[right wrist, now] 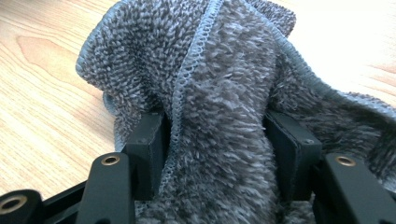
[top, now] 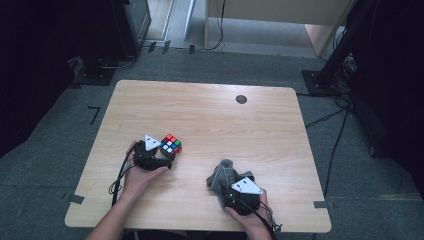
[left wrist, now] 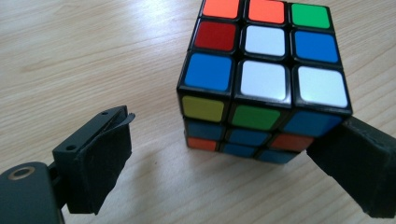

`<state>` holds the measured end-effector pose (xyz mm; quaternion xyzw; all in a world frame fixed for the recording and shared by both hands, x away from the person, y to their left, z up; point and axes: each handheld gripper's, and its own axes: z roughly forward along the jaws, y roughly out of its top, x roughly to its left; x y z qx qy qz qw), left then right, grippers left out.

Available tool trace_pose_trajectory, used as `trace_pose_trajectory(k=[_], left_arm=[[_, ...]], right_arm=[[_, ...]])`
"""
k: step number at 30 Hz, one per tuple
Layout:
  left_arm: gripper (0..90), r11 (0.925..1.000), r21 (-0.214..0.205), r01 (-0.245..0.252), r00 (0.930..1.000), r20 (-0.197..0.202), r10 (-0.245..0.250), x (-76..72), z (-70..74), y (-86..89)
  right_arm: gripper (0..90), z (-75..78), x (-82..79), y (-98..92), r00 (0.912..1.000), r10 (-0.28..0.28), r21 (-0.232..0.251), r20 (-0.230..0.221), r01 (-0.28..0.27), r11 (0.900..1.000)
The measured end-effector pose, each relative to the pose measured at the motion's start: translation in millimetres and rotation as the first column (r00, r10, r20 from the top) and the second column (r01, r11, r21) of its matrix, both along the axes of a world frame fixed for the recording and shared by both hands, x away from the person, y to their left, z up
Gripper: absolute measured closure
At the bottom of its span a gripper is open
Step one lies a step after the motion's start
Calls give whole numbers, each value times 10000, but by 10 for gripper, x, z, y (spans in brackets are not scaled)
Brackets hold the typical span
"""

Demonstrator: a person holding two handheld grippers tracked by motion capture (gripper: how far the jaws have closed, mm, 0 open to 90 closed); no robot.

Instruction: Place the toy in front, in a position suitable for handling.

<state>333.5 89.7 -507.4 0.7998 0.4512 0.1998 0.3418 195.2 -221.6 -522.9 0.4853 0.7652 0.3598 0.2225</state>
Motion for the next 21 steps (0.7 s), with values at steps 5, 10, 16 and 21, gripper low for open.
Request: trace_pose_trajectory(k=[5,10,16,21], left_arm=[[138,9999,-67,95,9999,57,-95,43,-7,-68],[320,9987,-69,500,9985,216,-498,25,-9,-94],[339,9926,-532,1090,9938,269,-1077,-89,69,-66],[339,9782,-1164,1720,9851,273,-1700,-278,177,-67]], right_arm=[[437,-1,1,-1,10000,18,-10,7,-18,10000],[459,0,-3,1,10000,37,-52,50,-37,10000],[669,7,-34,-16,9995,-134,-150,290,139,9998],[713,91,-20,-69,9993,54,329,378,-66,9994]])
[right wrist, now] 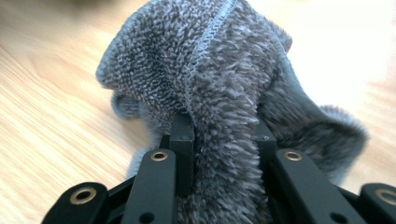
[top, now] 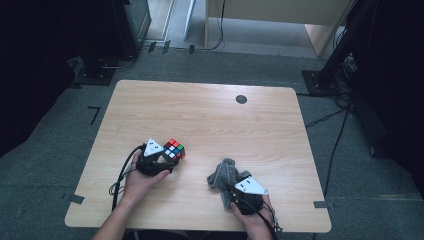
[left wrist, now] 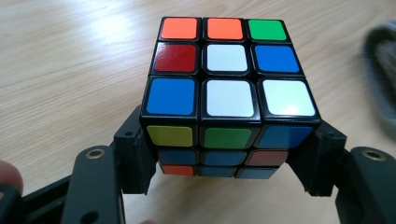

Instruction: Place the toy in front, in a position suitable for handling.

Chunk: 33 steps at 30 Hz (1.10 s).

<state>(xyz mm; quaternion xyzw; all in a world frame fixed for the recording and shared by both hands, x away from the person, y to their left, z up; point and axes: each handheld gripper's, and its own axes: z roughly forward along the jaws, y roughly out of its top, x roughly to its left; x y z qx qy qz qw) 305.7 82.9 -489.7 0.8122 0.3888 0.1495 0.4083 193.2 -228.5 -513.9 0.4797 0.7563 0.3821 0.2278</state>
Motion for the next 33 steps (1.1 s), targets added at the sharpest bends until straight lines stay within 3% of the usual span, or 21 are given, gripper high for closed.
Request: trace_pose_trajectory(k=[4,7,8,13,16,20,22,25,28,33], left_arm=[[339,9983,104,582,9978,306,-585,-172,89,-38],[339,9965,262,798,9951,571,-812,-260,132,-66],[339,9951,314,933,9930,698,-953,-332,173,-90],[339,9931,240,1146,9874,1071,-1165,-492,251,-147],[338,9914,392,1249,9829,1311,-1290,-567,278,-197],[338,9857,550,1591,9722,1651,-1661,-664,334,-247],[338,9818,812,1715,9652,1861,-1840,-722,349,-273],[338,9779,1190,1717,9612,1974,-1928,-780,306,-338],[338,9687,1528,1957,9596,1739,-2213,-809,244,-404],[339,9552,2003,2177,9497,1822,-2546,-894,223,-563]], right_arm=[[711,229,8,-10,9988,142,537,465,-167,9984],[709,355,31,5,9980,349,747,530,-388,9965],[709,486,62,19,9972,456,1043,585,-515,9932],[703,691,136,121,9964,621,1063,571,-680,9920],[696,743,243,198,9983,576,909,29,-577,9942],[694,761,342,251,9982,526,1268,-277,-487,9907],[693,767,339,279,9977,643,1327,-193,-611,9893],[685,801,297,301,9972,743,1630,97,-749,9838],[672,859,233,377,9949,915,1758,415,-974,9796],[669,865,136,650,9830,1716,1266,653,-1788,9757]])
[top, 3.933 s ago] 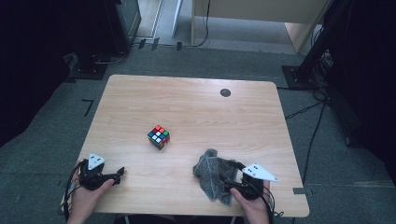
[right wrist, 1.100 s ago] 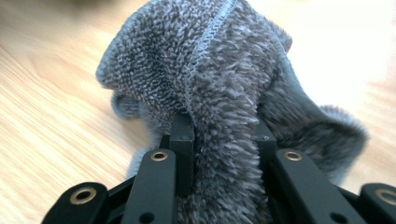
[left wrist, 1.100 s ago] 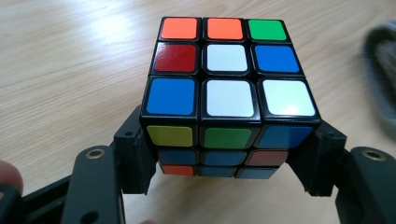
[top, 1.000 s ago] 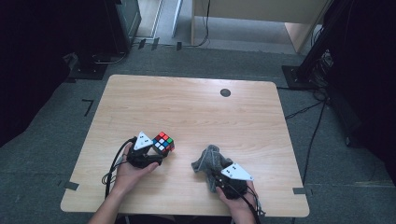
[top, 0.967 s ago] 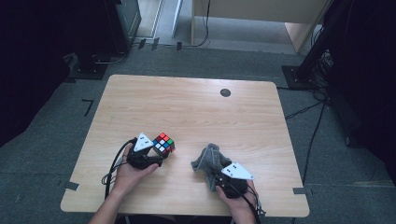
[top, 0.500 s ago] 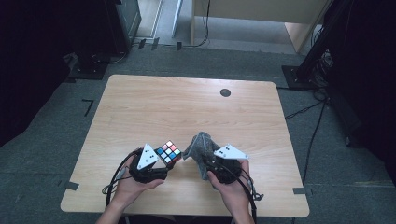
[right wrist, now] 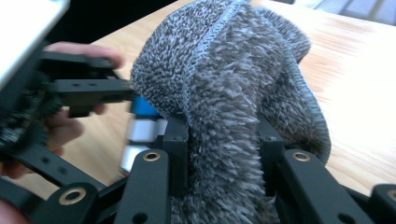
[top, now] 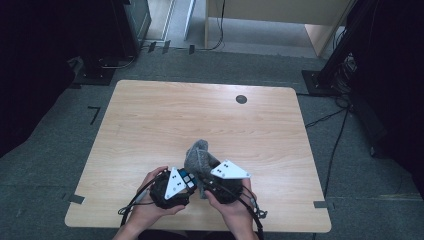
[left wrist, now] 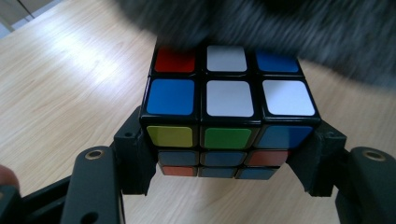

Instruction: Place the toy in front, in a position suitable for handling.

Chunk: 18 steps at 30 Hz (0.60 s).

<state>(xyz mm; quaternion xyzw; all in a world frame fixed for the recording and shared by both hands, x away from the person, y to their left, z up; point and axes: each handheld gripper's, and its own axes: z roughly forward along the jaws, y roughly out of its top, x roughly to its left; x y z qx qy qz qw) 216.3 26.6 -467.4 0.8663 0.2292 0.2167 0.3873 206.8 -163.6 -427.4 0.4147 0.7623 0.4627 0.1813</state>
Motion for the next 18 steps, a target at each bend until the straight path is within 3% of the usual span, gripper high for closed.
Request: trace_pose_trajectory(k=[3,7,11,14,15,18], left_arm=[[338,9996,237,-162,9998,-85,164,-13,5,-54],[339,9989,294,-356,9992,-190,362,-1,-13,-69],[339,9994,219,-255,9995,-167,259,-1,1,-39],[339,9999,51,-164,9997,-184,165,0,21,-7],[339,9999,-20,-105,9999,-116,105,-9,31,7],[339,10000,-18,-45,10000,-88,45,-10,29,0]], right_arm=[[681,-44,-29,131,9999,154,-298,42,-152,9994],[692,-72,-59,194,9977,568,191,-363,-561,9982],[695,-69,-83,254,9965,817,-63,-180,-818,9966],[695,-67,-50,188,9974,695,160,-202,-692,9975],[694,-72,5,72,9996,189,194,-216,-185,9996],[691,-97,40,-39,9990,-168,417,-426,186,9990]])
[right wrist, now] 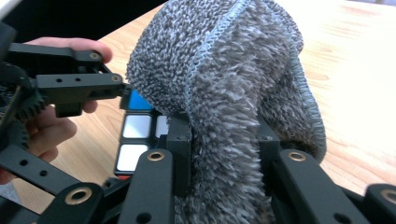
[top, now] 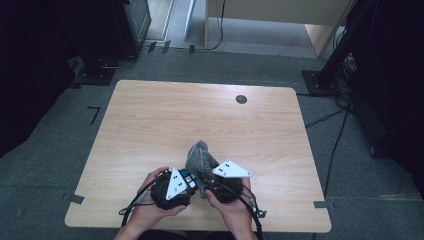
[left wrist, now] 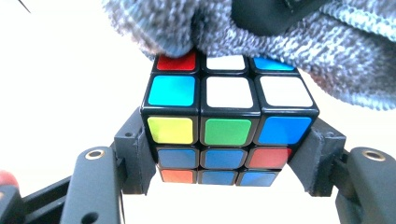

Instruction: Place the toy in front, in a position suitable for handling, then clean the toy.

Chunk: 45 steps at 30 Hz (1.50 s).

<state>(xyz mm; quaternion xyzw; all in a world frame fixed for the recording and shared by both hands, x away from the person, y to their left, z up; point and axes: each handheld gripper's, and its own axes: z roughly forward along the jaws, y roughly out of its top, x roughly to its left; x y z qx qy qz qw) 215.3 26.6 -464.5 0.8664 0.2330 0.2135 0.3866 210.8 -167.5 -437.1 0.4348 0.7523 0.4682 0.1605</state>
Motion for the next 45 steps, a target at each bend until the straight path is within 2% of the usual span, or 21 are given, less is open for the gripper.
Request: trace_pose_trajectory(k=[5,7,9,10,13,15,17,22,25,30,31,35,36,37,40,41,43,44,45], left_arm=[[339,9999,43,-99,9999,-31,99,10,-19,-14],[339,9997,79,-217,9998,18,217,-13,-31,-39],[339,9998,12,-204,9998,28,204,-34,-40,-61],[340,9999,152,14,9999,127,-16,-64,-38,-101],[339,10000,56,64,9999,148,-65,-53,-4,-95],[339,9999,-90,-90,9998,183,91,-20,17,-50],[339,9994,-214,-279,9996,87,281,22,26,-9],[339,9999,-48,-135,9998,124,135,-23,-6,-74],[339,10000,57,-65,9998,206,63,-66,-19,-123],[339,9996,34,-275,9996,119,275,-26,2,-54],[339,9993,-13,-371,9993,-8,371,-1,-1,-25],[339,9992,-132,-379,9992,-123,377,-3,-31,-52],[339,9992,-132,-379,9992,-123,377,-3,-31,-52],[339,9994,-140,-331,9994,-50,330,-19,-30,-67],[339,9992,-277,-294,9996,-60,292,-18,-22,-50],[339,9986,-406,-337,9994,-95,333,2,-1,-5],[339,9974,-585,-419,9990,-172,409,19,13,30],[339,9965,-707,-438,9989,-177,427,21,13,32],[339,9968,-698,-379,9992,-170,368,17,19,33]], right_arm=[[690,-3,-66,59,9998,169,-233,89,-167,9996],[690,20,-149,195,9981,549,-484,286,-534,9974],[685,33,-160,240,9972,633,-618,388,-608,9962],[682,36,-148,240,9973,593,-631,444,-564,9964],[677,36,-79,144,9990,181,-416,417,-164,9990],[679,36,-57,50,9992,-179,-346,353,192,9992],[684,34,-81,11,9993,-283,-324,243,290,9991],[683,56,-225,214,9977,384,-689,556,-345,9970],[672,66,-210,272,9963,527,-748,681,-476,9961],[586,25,-108,126,9989,-126,-483,443,147,9987],[548,22,-103,108,9998,-66,-341,213,73,9994],[349,28,-157,211,9972,740,-549,-90,-744,9957],[349,28,-157,211,9972,740,-549,-90,-744,9957],[337,35,-196,289,9973,715,-1004,153,-696,9925],[327,55,-183,288,9972,740,-848,139,-726,9938],[311,104,-159,218,9969,783,-496,80,-778,9957],[318,147,-158,155,9967,793,-408,193,-784,9961],[358,173,-164,120,9964,810,-323,239,-802,9963],[467,198,-173,85,9961,822,-153,309,-818,9965]])
